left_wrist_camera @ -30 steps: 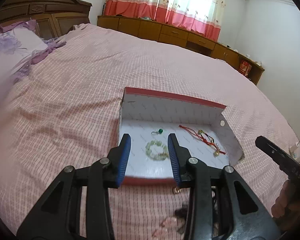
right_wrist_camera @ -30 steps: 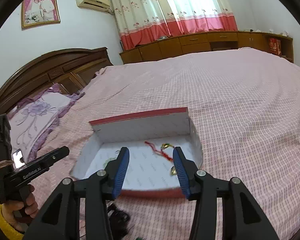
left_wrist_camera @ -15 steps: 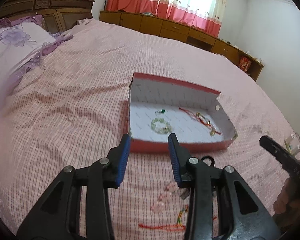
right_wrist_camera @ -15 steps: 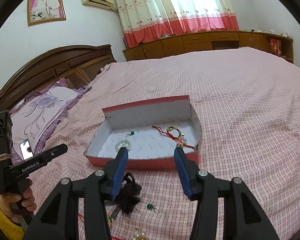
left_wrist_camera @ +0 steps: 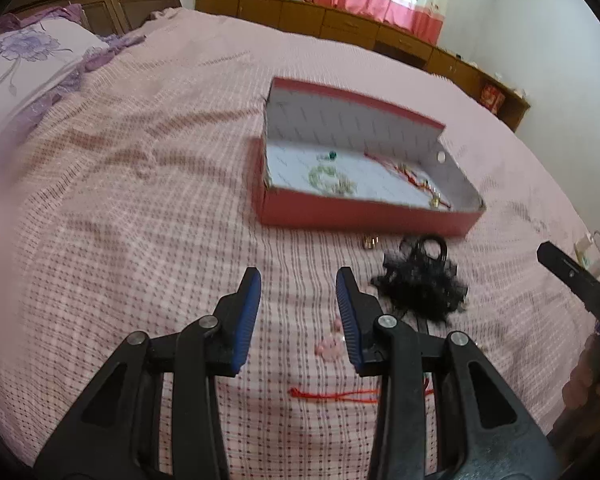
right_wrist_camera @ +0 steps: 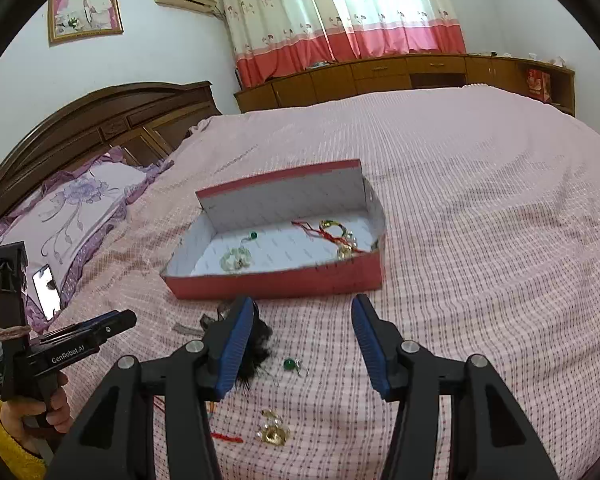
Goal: Organize jewelry
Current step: 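Withdraw both grippers from the shoebox toward the remaining jewelry, then grasp the pink bead charm with the left gripper, then grasp the black feather hair clip with the right gripper while the left holds the pink charm, then carry the pink charm and feather clip over the shoebox and open both grippers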
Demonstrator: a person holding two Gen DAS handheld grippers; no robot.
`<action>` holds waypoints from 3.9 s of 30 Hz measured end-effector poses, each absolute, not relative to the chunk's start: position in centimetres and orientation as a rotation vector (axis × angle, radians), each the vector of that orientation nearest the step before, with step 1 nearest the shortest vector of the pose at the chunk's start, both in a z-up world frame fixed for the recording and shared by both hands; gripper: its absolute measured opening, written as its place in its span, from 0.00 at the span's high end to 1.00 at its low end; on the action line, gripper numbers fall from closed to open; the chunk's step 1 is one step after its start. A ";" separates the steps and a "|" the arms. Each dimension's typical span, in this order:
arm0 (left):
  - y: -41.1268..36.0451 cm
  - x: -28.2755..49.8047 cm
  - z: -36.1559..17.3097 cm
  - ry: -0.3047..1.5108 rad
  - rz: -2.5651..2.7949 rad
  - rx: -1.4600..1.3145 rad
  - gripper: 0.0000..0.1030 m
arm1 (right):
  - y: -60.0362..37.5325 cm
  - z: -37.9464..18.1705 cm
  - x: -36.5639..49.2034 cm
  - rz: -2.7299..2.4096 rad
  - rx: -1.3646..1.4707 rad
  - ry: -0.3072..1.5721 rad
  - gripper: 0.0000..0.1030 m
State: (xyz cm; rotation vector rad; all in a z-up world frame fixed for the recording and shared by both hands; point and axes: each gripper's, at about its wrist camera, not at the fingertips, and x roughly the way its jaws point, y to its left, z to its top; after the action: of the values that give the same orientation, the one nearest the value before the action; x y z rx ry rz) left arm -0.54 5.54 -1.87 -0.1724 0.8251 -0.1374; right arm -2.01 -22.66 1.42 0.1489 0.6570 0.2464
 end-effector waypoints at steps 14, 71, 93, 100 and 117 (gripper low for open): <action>1.6 0.2 -5.1 0.917 -0.225 -0.094 0.70 | -23.2 -1.2 -2.0 0.237 0.181 0.726 0.45; 6.5 -0.2 -3.7 0.832 -0.125 -0.245 0.90 | -14.0 -6.8 3.5 0.402 -0.003 0.851 0.41; 2.9 1.9 1.1 0.724 -0.194 -0.206 0.90 | -19.0 0.2 1.7 0.373 0.130 0.654 0.46; 2.0 4.4 3.1 0.633 -0.204 -0.187 0.90 | -19.5 1.9 3.6 0.352 0.136 0.600 0.46; 0.9 11.9 2.9 0.502 -0.117 -0.135 0.90 | -20.1 2.2 11.1 0.225 0.059 0.515 0.46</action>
State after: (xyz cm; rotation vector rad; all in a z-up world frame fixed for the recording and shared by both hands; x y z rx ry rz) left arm 11.85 0.89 2.86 -0.1348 0.5018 -0.1171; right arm 11.08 -20.05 2.19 0.0590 0.5148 0.2252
